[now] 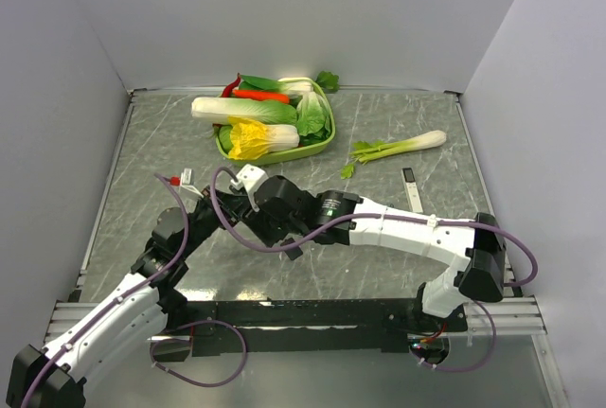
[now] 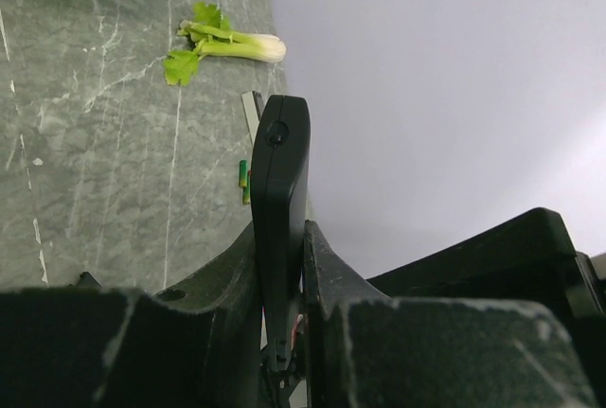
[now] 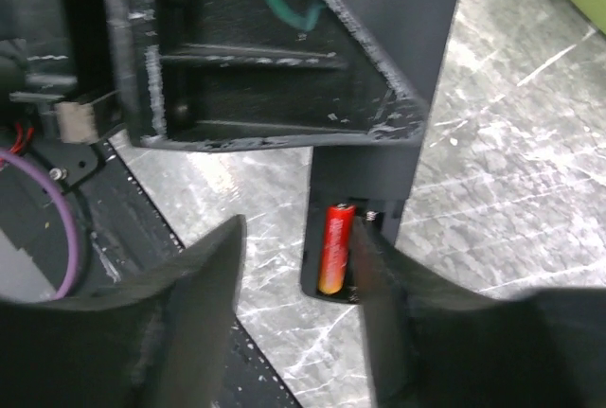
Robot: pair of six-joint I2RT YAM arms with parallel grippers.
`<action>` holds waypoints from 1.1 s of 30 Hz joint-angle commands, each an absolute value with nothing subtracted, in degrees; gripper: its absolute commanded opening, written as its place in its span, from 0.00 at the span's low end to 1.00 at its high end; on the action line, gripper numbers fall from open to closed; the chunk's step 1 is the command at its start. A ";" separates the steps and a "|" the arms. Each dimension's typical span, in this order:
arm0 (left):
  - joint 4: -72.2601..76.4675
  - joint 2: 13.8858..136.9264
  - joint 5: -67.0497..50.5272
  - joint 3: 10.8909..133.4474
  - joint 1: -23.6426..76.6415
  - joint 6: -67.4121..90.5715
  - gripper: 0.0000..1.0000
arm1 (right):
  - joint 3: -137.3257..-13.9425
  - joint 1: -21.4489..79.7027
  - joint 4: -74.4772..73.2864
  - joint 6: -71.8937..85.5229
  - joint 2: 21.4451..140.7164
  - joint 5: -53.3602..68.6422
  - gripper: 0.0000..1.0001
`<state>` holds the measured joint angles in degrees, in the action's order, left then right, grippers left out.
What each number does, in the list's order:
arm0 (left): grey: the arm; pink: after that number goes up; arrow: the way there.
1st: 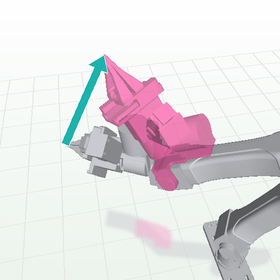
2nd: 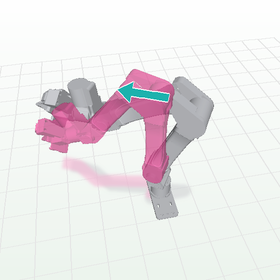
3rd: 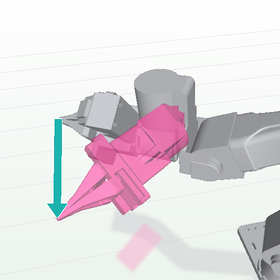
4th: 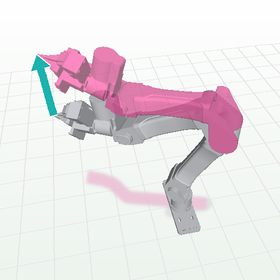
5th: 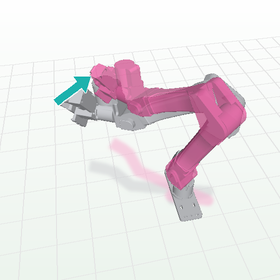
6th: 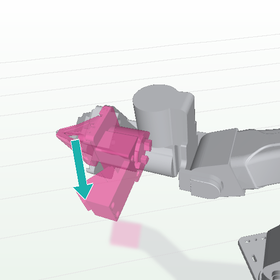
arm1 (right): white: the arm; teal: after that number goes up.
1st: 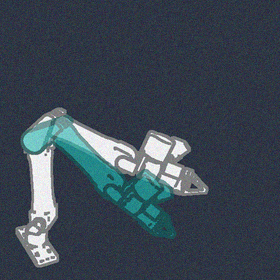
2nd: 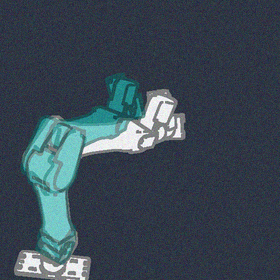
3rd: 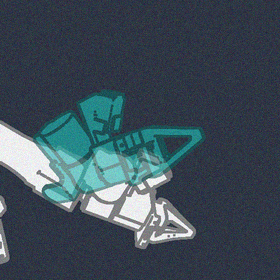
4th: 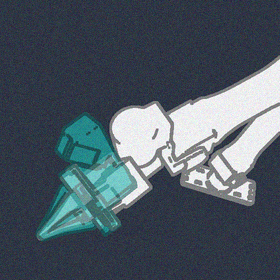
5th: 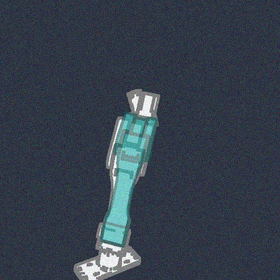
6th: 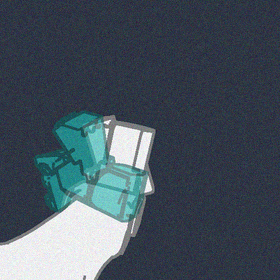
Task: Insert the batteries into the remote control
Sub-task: Load the battery into the remote control, then pick up the battery from the center of the board.
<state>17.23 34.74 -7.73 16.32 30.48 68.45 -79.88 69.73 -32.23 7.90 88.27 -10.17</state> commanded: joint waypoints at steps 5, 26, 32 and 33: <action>20.83 34.10 -7.03 13.72 30.76 66.80 0.01 | -79.99 68.39 -34.62 9.75 79.37 -13.71 0.77; 32.61 32.43 -18.80 10.11 30.59 58.45 0.01 | -53.09 17.68 -33.93 21.97 70.13 -3.62 0.71; 30.68 31.73 -20.65 10.63 30.59 55.81 0.01 | -51.07 8.89 -31.03 22.24 74.61 -0.70 0.61; 30.41 31.73 -20.74 10.72 30.59 55.55 0.01 | -51.06 8.09 -30.85 22.06 76.10 -0.62 0.59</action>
<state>28.23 32.67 -18.20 9.43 30.46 58.48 -51.62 11.38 -34.24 21.23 73.60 -3.27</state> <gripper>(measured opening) 0.213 0.622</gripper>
